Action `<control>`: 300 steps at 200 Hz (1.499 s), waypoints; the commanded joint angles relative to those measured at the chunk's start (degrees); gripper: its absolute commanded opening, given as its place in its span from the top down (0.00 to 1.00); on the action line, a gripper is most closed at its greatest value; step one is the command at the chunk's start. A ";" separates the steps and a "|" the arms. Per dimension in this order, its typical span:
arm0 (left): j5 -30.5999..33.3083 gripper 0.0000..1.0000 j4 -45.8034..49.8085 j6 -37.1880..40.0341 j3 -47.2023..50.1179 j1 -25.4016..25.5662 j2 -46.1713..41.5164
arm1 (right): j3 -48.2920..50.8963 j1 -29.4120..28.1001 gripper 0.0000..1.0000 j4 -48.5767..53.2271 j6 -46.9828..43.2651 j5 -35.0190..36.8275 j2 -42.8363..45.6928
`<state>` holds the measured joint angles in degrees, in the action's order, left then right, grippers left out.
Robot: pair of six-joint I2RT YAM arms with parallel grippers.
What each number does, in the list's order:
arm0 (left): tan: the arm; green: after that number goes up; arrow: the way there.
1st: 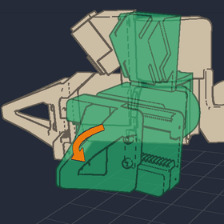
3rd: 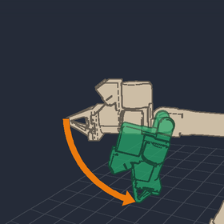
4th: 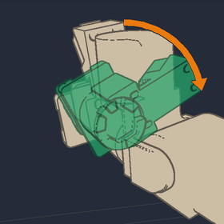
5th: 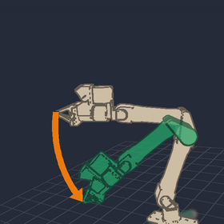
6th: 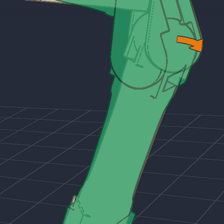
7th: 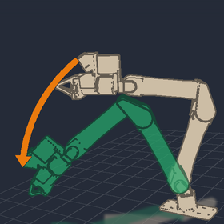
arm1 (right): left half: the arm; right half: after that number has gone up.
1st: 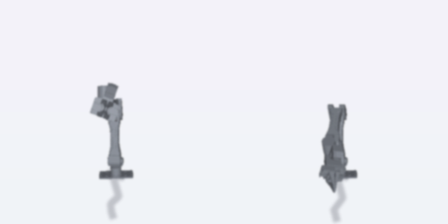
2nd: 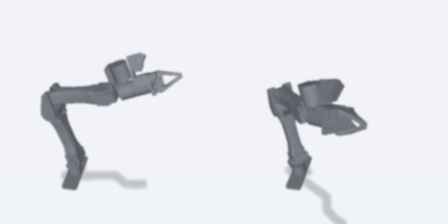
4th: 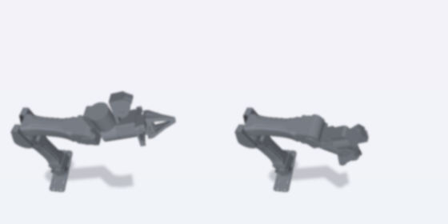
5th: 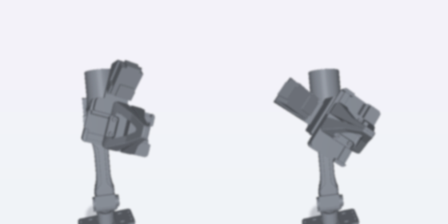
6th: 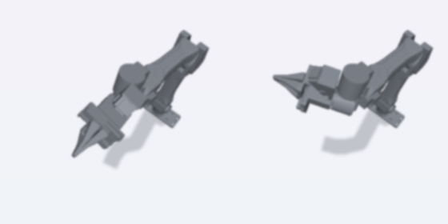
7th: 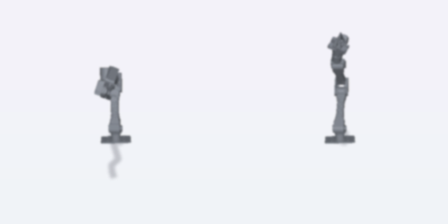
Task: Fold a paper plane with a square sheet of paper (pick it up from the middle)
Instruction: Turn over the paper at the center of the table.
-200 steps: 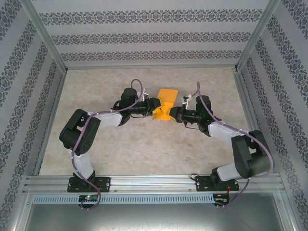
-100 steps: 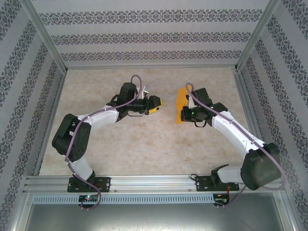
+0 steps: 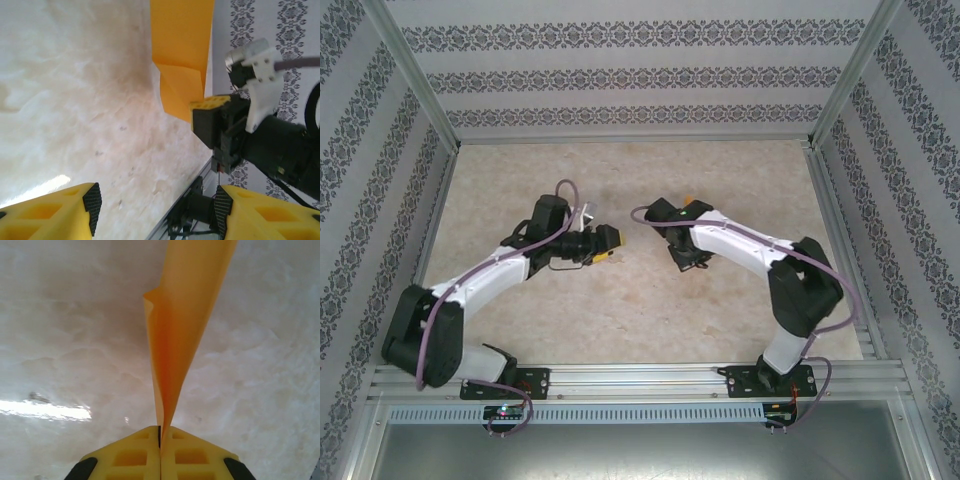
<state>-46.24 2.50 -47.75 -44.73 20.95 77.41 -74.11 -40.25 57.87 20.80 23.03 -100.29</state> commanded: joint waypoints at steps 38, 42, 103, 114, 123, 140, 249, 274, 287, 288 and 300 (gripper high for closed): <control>2.16 0.29 16.59 7.21 3.42 -2.14 -12.10 | -9.55 -6.77 0.83 -0.92 0.38 -9.26 -10.45; 2.03 0.29 16.32 7.05 3.73 -2.15 -12.26 | -10.23 -7.22 0.82 -0.91 0.42 -9.67 -11.09; 0.61 0.29 16.00 5.34 7.35 -2.28 -17.14 | -8.60 -8.01 0.65 -10.53 1.68 -20.11 -10.23; 0.71 0.29 16.43 5.38 7.82 -2.32 -17.66 | -7.06 -7.69 0.58 -13.19 1.75 -22.74 -9.02; 1.01 0.29 16.52 5.48 8.14 -2.24 -17.58 | -5.26 -7.15 0.55 -15.85 2.08 -25.18 -7.55; 1.18 0.29 16.42 5.59 8.41 -2.31 -17.05 | -2.10 -5.76 0.53 -19.73 2.73 -28.93 -4.56; 6.05 0.48 12.66 9.52 -5.21 0.69 3.49 | 19.26 10.92 0.42 -30.96 3.84 -40.13 13.70; 6.57 0.53 11.13 10.07 -9.94 2.72 10.67 | 23.55 14.22 0.41 -35.45 5.17 -43.96 14.25; 7.08 0.55 10.61 10.48 -12.45 3.38 14.40 | 24.84 15.03 0.42 -37.19 5.56 -45.15 13.63; 7.06 0.55 10.56 10.48 -12.65 3.48 14.68 | 24.91 15.03 0.42 -37.33 5.56 -45.12 13.54; 6.74 0.57 9.68 10.49 -14.90 4.18 17.97 | 25.61 15.35 0.42 -38.78 5.88 -46.33 12.75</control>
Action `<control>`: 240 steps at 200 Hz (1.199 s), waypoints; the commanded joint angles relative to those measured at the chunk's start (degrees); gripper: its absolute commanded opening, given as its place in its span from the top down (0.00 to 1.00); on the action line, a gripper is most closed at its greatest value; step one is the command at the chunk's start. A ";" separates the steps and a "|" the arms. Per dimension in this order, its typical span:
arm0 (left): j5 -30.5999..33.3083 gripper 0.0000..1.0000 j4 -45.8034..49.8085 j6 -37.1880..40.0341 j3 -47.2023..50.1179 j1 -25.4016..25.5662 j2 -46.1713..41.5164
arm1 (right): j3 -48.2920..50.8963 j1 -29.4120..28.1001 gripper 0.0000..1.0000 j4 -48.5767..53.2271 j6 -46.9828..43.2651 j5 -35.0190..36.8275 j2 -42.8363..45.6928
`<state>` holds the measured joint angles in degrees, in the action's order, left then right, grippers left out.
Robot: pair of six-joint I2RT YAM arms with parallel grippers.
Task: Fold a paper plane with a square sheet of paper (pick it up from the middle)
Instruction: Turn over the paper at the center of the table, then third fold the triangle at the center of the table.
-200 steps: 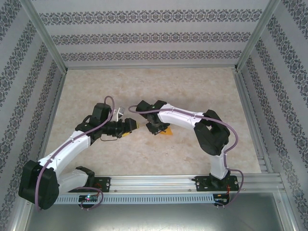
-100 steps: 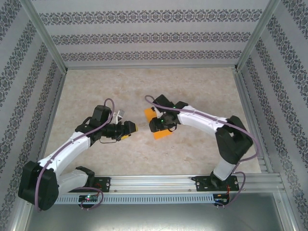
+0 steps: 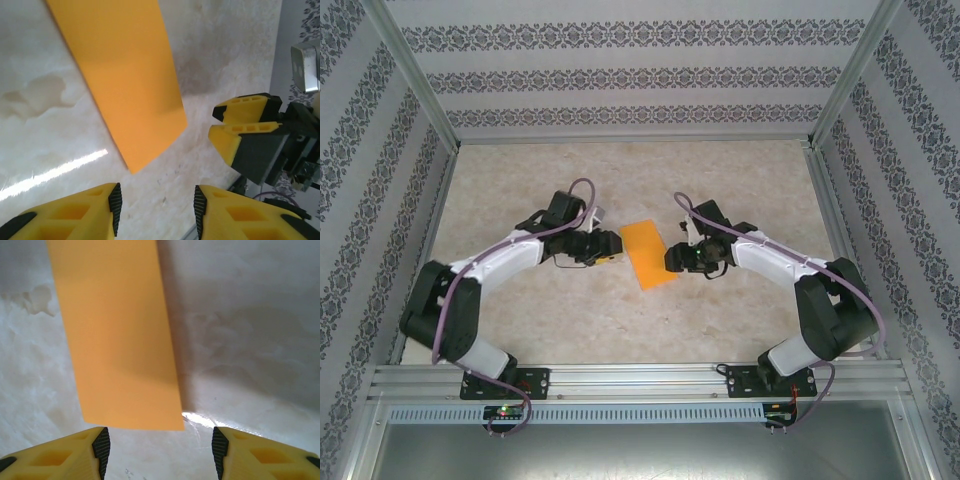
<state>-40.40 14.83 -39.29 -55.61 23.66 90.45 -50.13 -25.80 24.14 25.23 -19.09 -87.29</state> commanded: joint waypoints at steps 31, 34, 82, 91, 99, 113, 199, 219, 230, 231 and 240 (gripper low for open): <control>0.34 0.59 -3.26 2.27 -9.67 3.87 13.31 | 2.05 1.61 0.43 -7.98 1.90 -6.16 -3.02; 0.27 0.59 -3.25 2.27 -10.14 4.04 14.01 | 2.05 1.68 0.43 -8.22 1.88 -6.37 -3.25; 2.89 0.64 -0.54 4.67 -13.53 4.92 20.61 | 1.11 2.24 0.44 -9.73 1.98 -7.72 -6.10; 3.43 0.64 -0.25 5.00 -13.73 4.92 21.42 | 0.95 2.38 0.44 -10.11 2.01 -8.32 -6.84; 3.87 0.65 -0.09 5.37 -13.95 4.97 22.19 | 0.76 2.37 0.44 -10.42 1.97 -8.90 -7.48; 4.49 0.67 0.72 6.07 -14.46 4.99 23.40 | 0.50 2.42 0.44 -10.41 1.93 -9.10 -8.34; 5.51 0.69 1.78 8.08 -13.93 4.93 24.95 | 0.33 2.33 0.50 -13.48 3.43 -14.62 -9.58; 5.56 0.69 1.83 8.32 -13.66 4.95 24.80 | 0.48 2.29 0.54 -14.40 4.20 -16.33 -9.16; 5.55 0.69 2.02 8.53 -13.56 4.91 24.69 | 0.64 2.33 0.56 -14.07 4.29 -16.07 -8.63; 5.58 0.69 2.03 8.57 -13.56 4.91 24.69 | 0.64 2.38 0.56 -14.05 4.30 -16.02 -8.53; 5.69 0.69 2.11 8.68 -13.47 4.90 24.60 | 0.81 2.39 0.57 -13.95 4.36 -15.81 -7.95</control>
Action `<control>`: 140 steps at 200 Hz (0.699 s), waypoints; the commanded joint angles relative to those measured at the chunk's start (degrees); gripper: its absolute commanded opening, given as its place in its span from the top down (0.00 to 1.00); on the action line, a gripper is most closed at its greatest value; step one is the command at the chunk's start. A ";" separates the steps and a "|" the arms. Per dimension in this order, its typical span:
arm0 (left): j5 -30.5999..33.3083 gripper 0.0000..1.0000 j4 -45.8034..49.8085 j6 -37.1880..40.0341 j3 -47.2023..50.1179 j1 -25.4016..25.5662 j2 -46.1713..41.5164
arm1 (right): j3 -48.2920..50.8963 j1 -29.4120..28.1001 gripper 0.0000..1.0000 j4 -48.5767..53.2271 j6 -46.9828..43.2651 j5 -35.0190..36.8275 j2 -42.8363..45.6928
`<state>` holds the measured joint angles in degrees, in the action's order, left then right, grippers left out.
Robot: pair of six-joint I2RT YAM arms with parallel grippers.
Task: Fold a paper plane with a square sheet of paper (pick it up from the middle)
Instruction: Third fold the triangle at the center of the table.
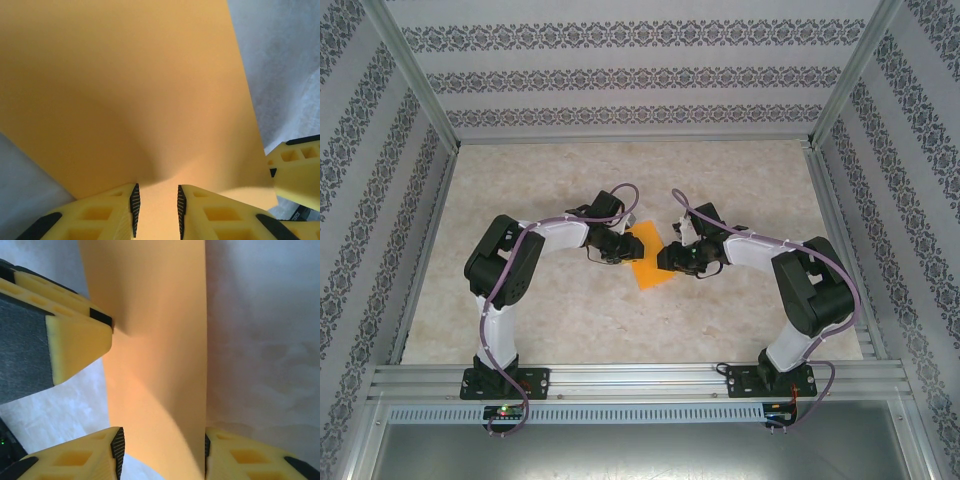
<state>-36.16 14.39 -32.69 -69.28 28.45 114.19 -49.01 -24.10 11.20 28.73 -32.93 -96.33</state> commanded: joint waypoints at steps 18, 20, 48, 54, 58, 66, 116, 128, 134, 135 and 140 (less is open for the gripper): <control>1.31 0.69 2.57 2.28 0.34 0.09 0.86 | 0.12 0.71 0.58 -0.89 1.15 -1.88 2.05; 1.28 0.69 2.57 2.28 0.32 0.11 0.86 | 0.10 0.67 0.58 -0.87 1.15 -1.88 2.03; 1.09 0.70 2.66 2.44 0.36 0.06 0.79 | 0.76 0.64 0.67 -1.82 2.19 -2.52 3.25; 1.09 0.70 2.66 2.43 0.35 0.07 0.80 | 0.84 0.66 0.69 -2.09 2.41 -2.81 3.34; 0.99 0.70 2.66 2.44 0.31 0.09 0.78 | 0.85 0.59 0.71 -2.33 2.55 -2.99 3.42; 0.98 0.70 2.76 2.54 0.28 0.04 0.80 | 0.94 0.63 0.75 -2.70 2.85 -3.24 3.43; 0.53 0.70 2.70 2.59 0.33 0.09 0.76 | -0.14 0.15 0.93 -5.54 4.50 -5.38 1.37; 0.54 0.70 2.66 2.55 0.37 0.05 0.60 | -0.43 -0.11 0.95 -6.58 5.22 -5.86 0.47; 0.48 0.70 2.66 2.54 0.44 0.04 0.59 | -0.63 -0.16 0.95 -7.18 5.64 -6.20 0.01; 0.48 0.70 2.66 2.54 0.45 0.03 0.59 | -0.64 -0.20 0.95 -7.26 5.73 -6.23 -0.04; 0.39 0.70 2.60 2.54 0.43 0.10 0.59 | -0.83 -0.25 0.95 -7.66 6.00 -6.43 -0.42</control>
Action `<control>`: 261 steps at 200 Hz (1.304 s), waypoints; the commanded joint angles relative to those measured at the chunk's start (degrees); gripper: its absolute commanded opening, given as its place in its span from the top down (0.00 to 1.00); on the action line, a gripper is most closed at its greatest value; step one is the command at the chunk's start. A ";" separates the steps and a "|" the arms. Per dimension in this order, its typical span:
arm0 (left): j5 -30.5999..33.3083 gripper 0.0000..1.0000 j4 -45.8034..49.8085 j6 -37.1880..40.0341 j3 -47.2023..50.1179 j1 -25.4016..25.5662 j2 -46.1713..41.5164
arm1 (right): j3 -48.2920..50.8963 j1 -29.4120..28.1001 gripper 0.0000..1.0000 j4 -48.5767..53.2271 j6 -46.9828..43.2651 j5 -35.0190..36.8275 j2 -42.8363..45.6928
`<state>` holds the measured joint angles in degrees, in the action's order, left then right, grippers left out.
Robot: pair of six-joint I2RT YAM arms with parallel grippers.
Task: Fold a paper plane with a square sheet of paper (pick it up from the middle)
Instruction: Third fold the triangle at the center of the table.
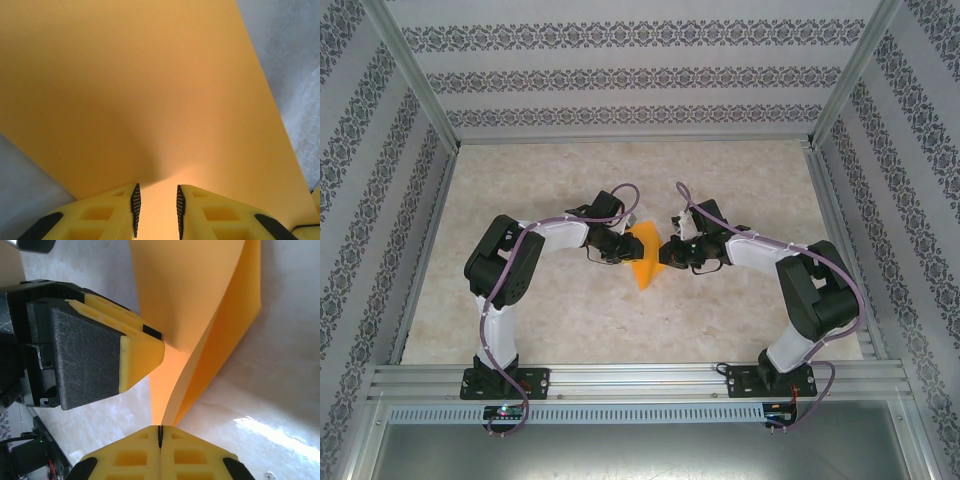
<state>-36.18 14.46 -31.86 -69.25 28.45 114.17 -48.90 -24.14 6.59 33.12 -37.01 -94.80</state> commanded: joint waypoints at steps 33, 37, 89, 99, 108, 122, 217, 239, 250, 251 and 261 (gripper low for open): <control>-0.29 0.70 2.33 1.62 0.32 0.07 0.53 | -2.33 -0.64 0.95 -5.30 3.50 -3.10 -4.86; -0.36 0.70 2.34 1.62 0.27 0.10 0.49 | -2.43 -0.71 0.95 -5.67 3.79 -3.16 -5.22; -2.26 0.70 1.63 0.96 -0.02 0.07 -0.41 | -4.65 -1.44 0.95 -7.46 5.66 -2.85 -8.93; -2.55 0.70 1.51 0.75 -0.01 0.03 -0.81 | -4.88 -1.48 0.95 -7.50 5.72 -2.71 -9.41; -2.61 0.70 1.46 0.69 -0.03 0.05 -1.20 | -5.14 -1.52 0.95 -7.18 5.59 -2.33 -9.81; -2.95 0.70 1.66 0.66 -0.21 0.04 -1.80 | -5.64 -1.69 0.95 -6.34 5.13 -1.71 -10.31; -2.57 0.67 2.44 2.24 -2.78 -3.11 -2.52 | -7.64 -2.60 0.94 -3.47 3.80 0.12 -12.07; -3.07 0.66 1.74 2.24 -3.49 -3.46 -1.30 | -8.18 -2.71 0.94 -2.93 3.96 0.54 -12.33; -3.35 0.66 1.83 2.49 -3.86 -3.47 -0.58 | -8.31 -2.85 0.93 -3.14 4.17 0.54 -12.48; -3.36 0.66 1.82 2.54 -3.87 -3.48 -0.51 | -8.35 -2.85 0.93 -3.11 4.20 0.54 -12.54; -3.65 0.64 1.99 2.83 -4.17 -3.55 0.14 | -8.31 -3.01 0.93 -3.24 4.39 0.67 -12.67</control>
<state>-38.81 15.29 -31.35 -71.61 25.36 112.57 -55.79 -26.15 2.57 37.63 -37.47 -106.56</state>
